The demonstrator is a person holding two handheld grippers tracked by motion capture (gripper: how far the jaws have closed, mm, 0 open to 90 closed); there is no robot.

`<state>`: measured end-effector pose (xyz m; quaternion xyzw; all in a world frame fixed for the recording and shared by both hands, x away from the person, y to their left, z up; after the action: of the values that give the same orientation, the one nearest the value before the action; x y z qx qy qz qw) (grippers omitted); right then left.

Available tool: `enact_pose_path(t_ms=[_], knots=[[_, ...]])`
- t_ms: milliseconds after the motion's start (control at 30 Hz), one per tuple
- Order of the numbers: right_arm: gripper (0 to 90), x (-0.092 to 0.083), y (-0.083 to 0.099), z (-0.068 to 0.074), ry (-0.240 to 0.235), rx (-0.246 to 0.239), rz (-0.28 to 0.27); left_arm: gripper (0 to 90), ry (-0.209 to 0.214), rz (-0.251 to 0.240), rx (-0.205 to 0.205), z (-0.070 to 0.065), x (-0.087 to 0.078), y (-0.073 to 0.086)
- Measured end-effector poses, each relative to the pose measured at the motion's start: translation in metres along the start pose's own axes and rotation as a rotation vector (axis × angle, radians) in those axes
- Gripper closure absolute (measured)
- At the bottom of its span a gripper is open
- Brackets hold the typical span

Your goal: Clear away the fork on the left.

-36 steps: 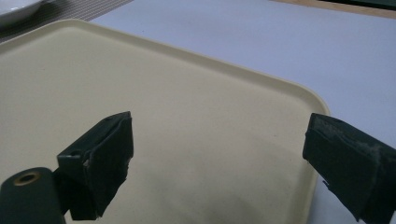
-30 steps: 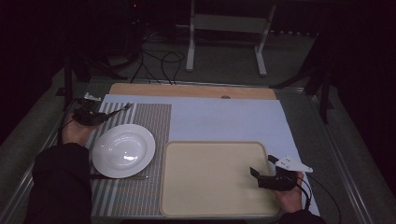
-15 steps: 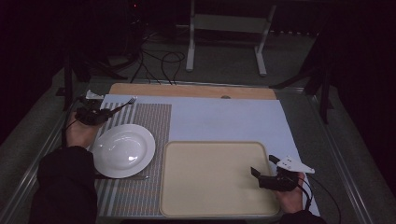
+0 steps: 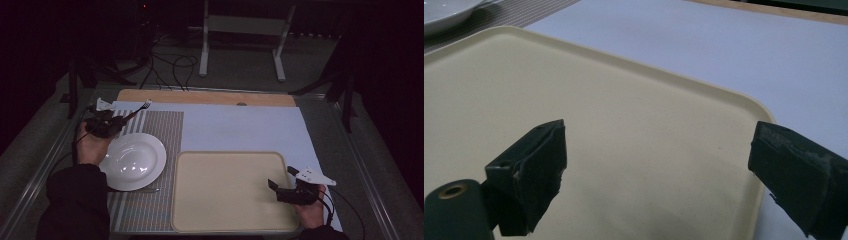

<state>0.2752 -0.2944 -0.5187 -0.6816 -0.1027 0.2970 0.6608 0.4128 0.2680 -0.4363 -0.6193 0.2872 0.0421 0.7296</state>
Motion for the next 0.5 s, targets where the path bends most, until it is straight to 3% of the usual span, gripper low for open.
enact_pose_path(t_ms=[233, 500], knots=[[8.7, 0.000, 0.000, 0.000, -0.001, 0.002, 0.000, 75.9, 0.003, -0.018, 0.022, -0.017, -0.005, 0.000], [8.6, 0.000, 0.000, 0.000, -0.002, 0.001, -0.001, 75.9, 0.006, -0.040, 0.008, -0.031, -0.010, 0.003]])
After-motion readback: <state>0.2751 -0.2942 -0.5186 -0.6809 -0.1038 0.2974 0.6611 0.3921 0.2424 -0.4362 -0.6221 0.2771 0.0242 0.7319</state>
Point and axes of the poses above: each handheld gripper's, and its own axes: x roughly forward along the jaws, y roughly out of its underside, z roughly to its left, the point moved 3 cm from there along x, roughly forward along the jaws, and after that the axes turned 13 degrees about -z, right-handed, at the moved point
